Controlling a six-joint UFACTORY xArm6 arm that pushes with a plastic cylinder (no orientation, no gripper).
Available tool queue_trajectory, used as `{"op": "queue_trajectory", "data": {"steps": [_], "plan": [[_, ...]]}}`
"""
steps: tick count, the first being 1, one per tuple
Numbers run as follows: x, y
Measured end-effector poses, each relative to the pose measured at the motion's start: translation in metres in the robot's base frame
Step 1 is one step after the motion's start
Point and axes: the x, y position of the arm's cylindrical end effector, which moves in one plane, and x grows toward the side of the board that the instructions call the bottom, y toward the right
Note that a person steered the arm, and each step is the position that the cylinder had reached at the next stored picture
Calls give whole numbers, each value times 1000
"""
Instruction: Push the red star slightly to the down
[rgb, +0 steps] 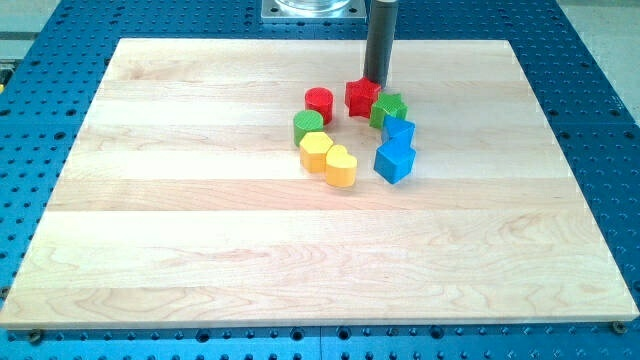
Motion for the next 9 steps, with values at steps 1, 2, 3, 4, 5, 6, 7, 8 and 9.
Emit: {"op": "queue_trajectory", "data": {"steps": [1,2,3,4,5,6,7,8,9], "plan": [[-2,0],[-2,-3],[-2,-3],[14,-9],[23,-18],[19,-6],[16,68],[74,156],[137,149]]}}
